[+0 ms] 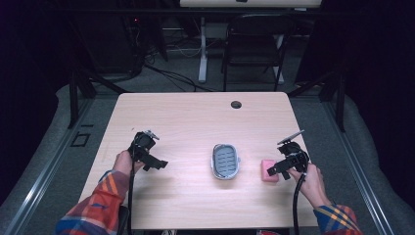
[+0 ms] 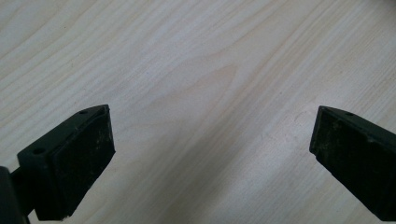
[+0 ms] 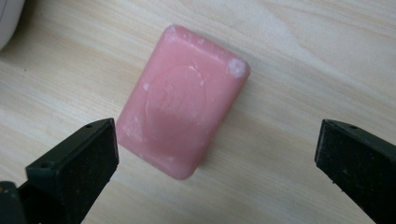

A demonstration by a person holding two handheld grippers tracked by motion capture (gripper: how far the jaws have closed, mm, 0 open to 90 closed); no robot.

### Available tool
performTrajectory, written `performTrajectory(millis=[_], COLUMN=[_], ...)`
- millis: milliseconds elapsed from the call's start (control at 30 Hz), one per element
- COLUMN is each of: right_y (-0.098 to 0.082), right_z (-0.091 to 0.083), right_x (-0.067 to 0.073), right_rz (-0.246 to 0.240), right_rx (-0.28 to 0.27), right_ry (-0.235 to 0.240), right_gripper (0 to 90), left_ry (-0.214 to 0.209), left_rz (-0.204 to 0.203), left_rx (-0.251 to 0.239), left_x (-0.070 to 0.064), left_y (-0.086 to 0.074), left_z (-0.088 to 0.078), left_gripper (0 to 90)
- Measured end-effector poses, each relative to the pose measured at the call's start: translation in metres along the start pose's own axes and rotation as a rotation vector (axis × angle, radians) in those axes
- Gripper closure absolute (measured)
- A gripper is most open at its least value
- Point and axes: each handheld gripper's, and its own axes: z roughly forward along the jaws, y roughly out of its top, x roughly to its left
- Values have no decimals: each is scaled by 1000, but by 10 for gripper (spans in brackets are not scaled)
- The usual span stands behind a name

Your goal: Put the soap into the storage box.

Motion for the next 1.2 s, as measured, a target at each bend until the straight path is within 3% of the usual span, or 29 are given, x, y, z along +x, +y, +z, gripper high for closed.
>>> performTrajectory(millis=[133,200,267,333,367,400,467,533,600,633,667,767,900,1200], right_y=[6,9,10,12,12,13,14,14,14,13,13,13,11,11], right_z=[7,8,12,15,18,19,20,24,25,27,27,24,23,22], right_x=[6,8,13,14,16,17,20,24,26,29,29,30,30,28], right_rz=[19,-2,14,-1,9,7,-21,-6,-20,-30,-44,-80,-80,-119], right_rx=[-8,15,-8,24,4,16,44,18,34,31,41,69,60,73], right_ry=[-3,-11,-21,-31,-31,-35,-55,-61,-70,-93,-77,-89,-80,-75], right_gripper=[0,0,0,0,0,0,0,4,30,111,164,231,322,362], left_ry=[-2,-2,1,-1,-2,-3,-2,-6,-8,-7,-7,-9,-6,-4], left_rz=[0,-1,3,0,-1,-2,-2,0,1,2,2,2,1,5], left_rx=[1,9,4,-1,0,1,2,2,2,2,2,2,2,8], left_x=[1,1,0,0,0,1,1,1,1,1,1,0,0,-1], left_y=[0,0,0,0,0,0,0,0,0,0,0,0,0,0], left_z=[0,1,0,0,0,0,0,0,0,0,0,0,0,0], left_gripper=[0,0,0,0,0,0,0,0,0,0,0,0,0,0])
